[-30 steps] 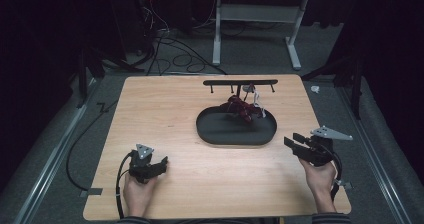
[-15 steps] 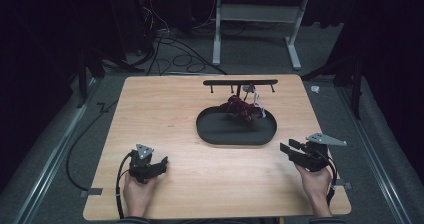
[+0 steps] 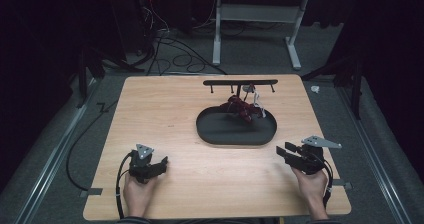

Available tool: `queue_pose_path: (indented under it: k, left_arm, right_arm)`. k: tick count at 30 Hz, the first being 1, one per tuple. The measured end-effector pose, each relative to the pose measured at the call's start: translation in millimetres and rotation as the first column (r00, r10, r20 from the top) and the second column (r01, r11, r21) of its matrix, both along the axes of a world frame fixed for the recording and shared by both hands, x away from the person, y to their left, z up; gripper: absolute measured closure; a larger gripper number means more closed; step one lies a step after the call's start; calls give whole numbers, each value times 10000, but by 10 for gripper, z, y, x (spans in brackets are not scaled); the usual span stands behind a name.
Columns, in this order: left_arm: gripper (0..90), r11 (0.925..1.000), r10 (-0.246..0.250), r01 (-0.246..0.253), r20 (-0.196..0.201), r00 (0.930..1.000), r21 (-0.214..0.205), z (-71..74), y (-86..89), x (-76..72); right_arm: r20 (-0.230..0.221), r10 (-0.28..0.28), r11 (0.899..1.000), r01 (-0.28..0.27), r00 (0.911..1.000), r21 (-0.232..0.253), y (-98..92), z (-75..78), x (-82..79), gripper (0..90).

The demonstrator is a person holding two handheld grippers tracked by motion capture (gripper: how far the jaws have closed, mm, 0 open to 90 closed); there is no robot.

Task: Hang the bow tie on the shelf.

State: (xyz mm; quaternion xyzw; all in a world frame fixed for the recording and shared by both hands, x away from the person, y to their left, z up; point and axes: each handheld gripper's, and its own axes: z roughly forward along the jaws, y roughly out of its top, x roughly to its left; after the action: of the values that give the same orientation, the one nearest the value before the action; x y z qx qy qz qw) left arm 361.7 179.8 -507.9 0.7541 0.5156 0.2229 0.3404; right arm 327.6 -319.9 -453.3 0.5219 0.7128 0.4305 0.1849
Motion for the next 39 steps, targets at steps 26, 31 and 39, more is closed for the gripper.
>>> queue_pose_path:
  k: [26,31,39]
  left_arm:
    - [272,10000,-2,2,-2,10000,7,0,0,0]
    - [271,10000,-5,5,-1,10000,5,0,0,0]
    - [271,10000,0,0,4,10000,-4,0,-1,0]
  right_arm:
    - [-383,370,9993,-368,9986,56,145,-166,-17,554]
    - [-501,513,9987,-512,9974,42,206,-212,-2,553]
    - [-640,654,9979,-654,9958,12,275,-272,19,553]
